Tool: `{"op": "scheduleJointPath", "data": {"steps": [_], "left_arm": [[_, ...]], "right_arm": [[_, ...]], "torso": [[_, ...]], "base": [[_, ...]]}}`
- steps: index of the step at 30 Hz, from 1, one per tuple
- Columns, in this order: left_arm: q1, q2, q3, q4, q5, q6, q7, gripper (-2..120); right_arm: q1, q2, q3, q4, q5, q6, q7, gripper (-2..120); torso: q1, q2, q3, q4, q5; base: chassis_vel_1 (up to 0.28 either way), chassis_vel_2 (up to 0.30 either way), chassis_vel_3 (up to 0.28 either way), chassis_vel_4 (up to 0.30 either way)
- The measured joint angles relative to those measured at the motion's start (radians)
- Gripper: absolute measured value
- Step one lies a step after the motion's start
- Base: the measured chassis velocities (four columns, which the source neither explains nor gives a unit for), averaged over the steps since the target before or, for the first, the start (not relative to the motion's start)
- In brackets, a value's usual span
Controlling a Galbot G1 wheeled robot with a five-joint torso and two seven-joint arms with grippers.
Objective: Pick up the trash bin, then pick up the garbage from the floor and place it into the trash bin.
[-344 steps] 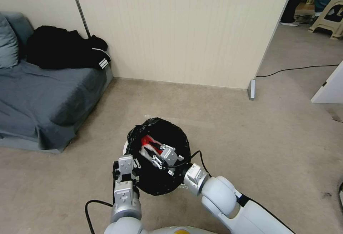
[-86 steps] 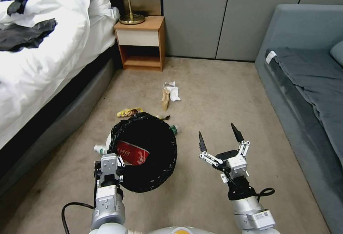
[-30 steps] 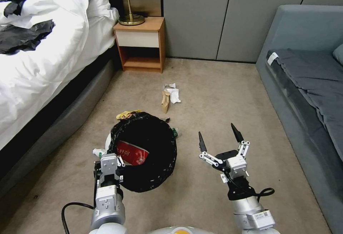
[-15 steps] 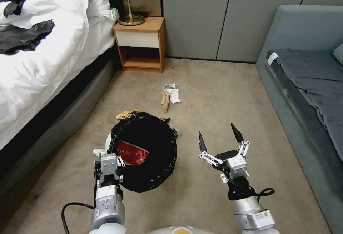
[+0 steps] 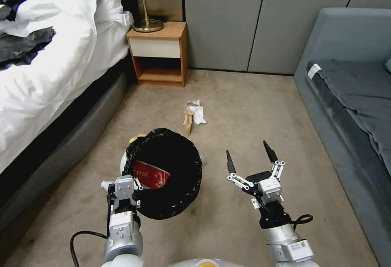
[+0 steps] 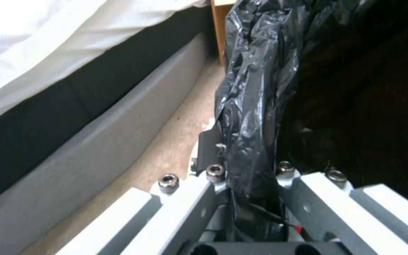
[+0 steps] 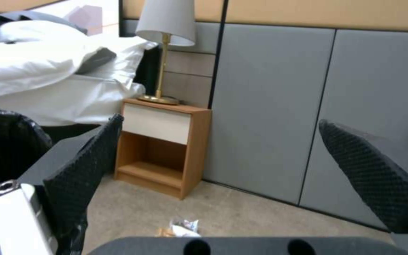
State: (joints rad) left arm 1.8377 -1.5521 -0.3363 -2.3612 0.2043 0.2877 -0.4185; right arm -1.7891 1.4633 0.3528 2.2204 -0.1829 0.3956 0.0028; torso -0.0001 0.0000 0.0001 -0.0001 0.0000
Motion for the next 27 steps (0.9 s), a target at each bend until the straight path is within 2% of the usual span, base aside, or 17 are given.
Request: {"op": "scheduleJointPath", "data": {"steps": [6,14,20,24,27], "left_arm": [[0.0,0.0,0.0,0.0,0.0,0.0,0.0,1],[0.0,0.0,0.0,0.0,0.0,0.0,0.0,1],[0.0,0.0,0.0,0.0,0.0,0.0,0.0,1],[0.0,0.0,0.0,0.0,0.0,0.0,0.0,1],[0.0,0.0,0.0,0.0,0.0,0.0,0.0,1]], "right_arm": [[0.0,0.0,0.0,0.0,0.0,0.0,0.0,100],[0.0,0.0,0.0,0.0,0.0,0.0,0.0,100],[0.0,0.0,0.0,0.0,0.0,0.0,0.0,100],[0.0,0.0,0.0,0.0,0.0,0.0,0.0,100],[0.0,0.0,0.0,0.0,0.0,0.0,0.0,100]], "torso": [[0.0,0.0,0.0,0.0003,0.0003],[0.0,0.0,0.0,-0.0003,-0.0002],[0.0,0.0,0.0,0.0003,-0.0002],[0.0,0.0,0.0,0.0003,0.0],[0.0,0.0,0.0,-0.0003,-0.0001]], "base": [[-0.265,0.261,0.251,-0.271],[-0.348,0.331,0.347,-0.349],[-0.365,0.353,0.34,-0.345],[-0.222,0.253,0.218,-0.166],[-0.034,0.038,0.0,-0.001]]}}
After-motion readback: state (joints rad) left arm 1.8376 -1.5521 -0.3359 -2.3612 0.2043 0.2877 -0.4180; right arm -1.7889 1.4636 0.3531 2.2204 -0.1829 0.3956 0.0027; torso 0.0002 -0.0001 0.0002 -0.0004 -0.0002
